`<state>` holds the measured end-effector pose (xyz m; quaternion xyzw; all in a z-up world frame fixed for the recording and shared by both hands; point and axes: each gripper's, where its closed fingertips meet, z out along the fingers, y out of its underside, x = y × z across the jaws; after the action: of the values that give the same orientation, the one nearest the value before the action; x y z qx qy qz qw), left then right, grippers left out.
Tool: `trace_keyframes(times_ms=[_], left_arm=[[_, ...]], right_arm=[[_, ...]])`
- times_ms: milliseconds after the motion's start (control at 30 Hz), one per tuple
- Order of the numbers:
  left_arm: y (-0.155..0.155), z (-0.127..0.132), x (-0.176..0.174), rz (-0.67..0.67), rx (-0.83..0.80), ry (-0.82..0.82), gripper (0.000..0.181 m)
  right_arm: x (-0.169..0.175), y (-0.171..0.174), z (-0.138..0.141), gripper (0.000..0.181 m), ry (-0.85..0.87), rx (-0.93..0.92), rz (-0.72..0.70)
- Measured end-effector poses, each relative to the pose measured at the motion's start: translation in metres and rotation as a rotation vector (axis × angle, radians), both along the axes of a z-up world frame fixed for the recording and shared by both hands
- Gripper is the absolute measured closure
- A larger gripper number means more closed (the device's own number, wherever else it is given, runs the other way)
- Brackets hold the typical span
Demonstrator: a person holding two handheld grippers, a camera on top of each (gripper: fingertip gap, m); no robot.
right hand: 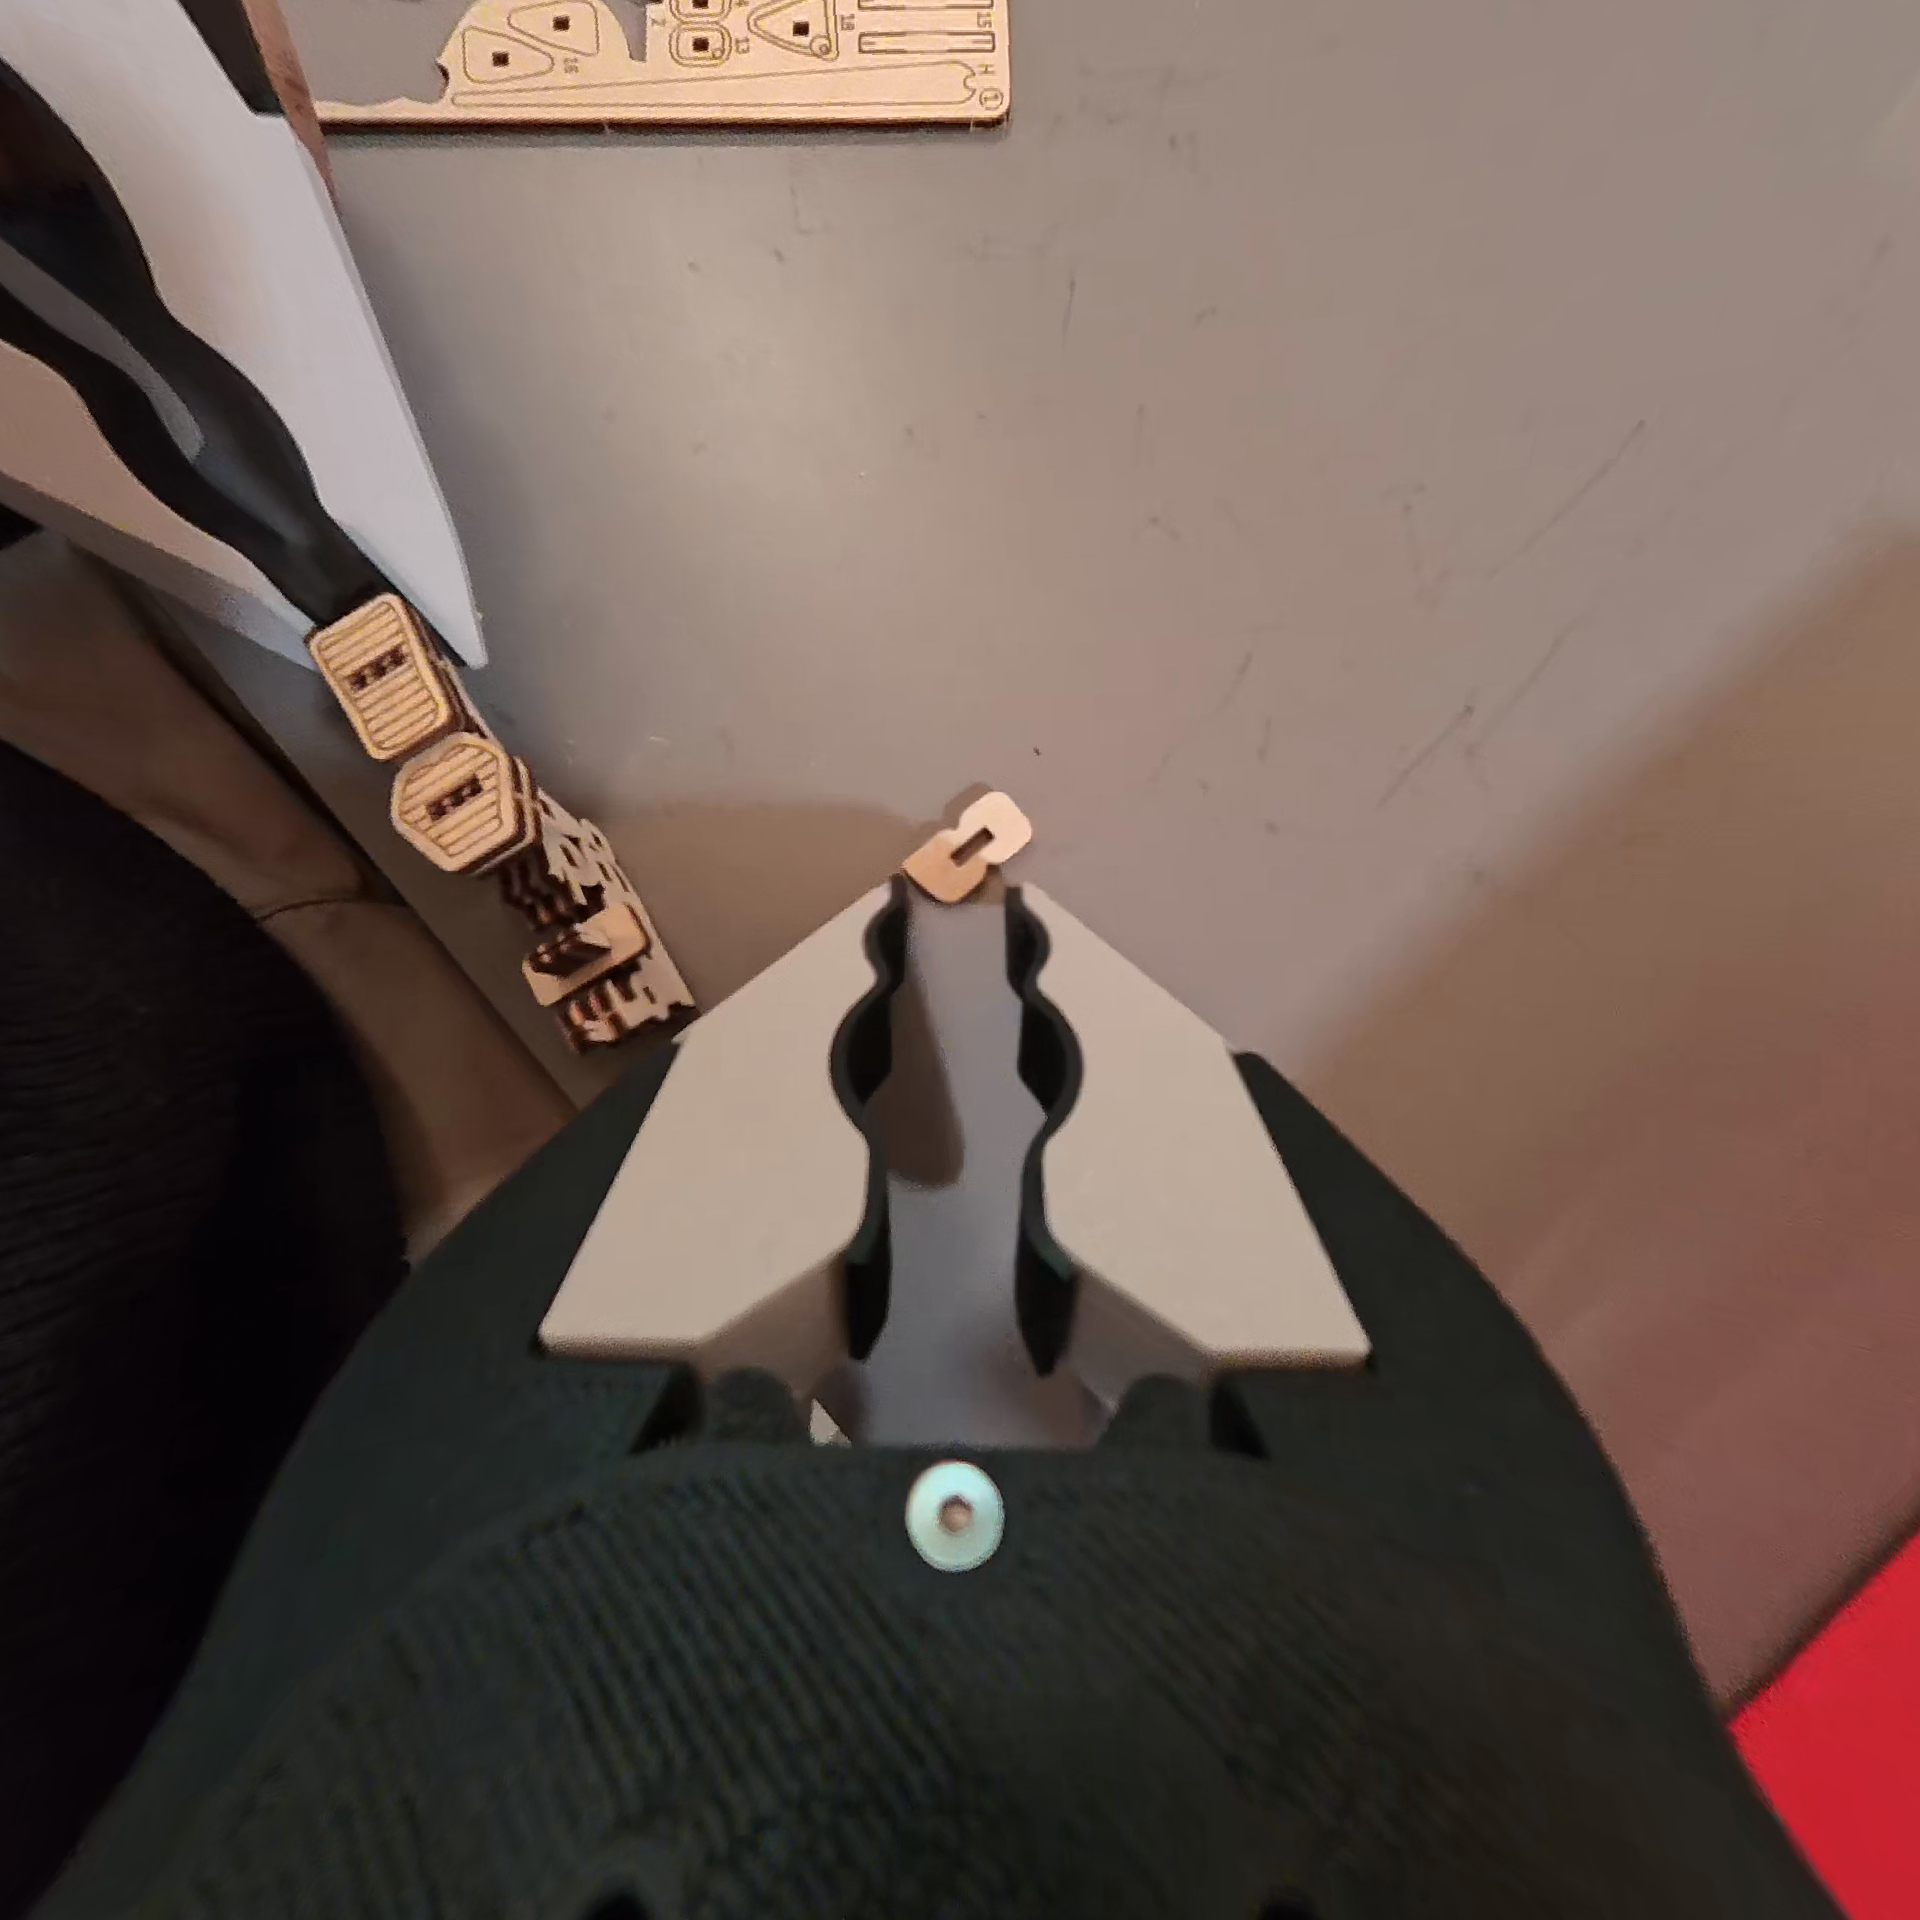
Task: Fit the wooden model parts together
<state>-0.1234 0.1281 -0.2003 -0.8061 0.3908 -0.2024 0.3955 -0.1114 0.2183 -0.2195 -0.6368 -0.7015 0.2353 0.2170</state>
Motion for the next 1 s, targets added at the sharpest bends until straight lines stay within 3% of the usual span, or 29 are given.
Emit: trace_keyframes(times_ms=[33,300,767,1000], left_arm=[[0.000,0.000,0.000,0.000,0.000,0.000,0.173],[0.000,0.000,0.001,-0.002,0.001,0.002,0.173],[0.000,-0.001,0.001,-0.003,0.005,0.010,0.173],[0.001,-0.001,0.000,-0.003,0.005,0.008,0.173]], right_arm=[[-0.001,0.000,0.001,0.161,0.002,0.016,0.005],[-0.010,-0.003,0.002,0.164,0.013,0.074,-0.005],[0.002,0.003,0.004,0.162,0.030,-0.093,-0.085],[0.005,0.007,0.002,0.156,0.004,0.008,-0.082]])
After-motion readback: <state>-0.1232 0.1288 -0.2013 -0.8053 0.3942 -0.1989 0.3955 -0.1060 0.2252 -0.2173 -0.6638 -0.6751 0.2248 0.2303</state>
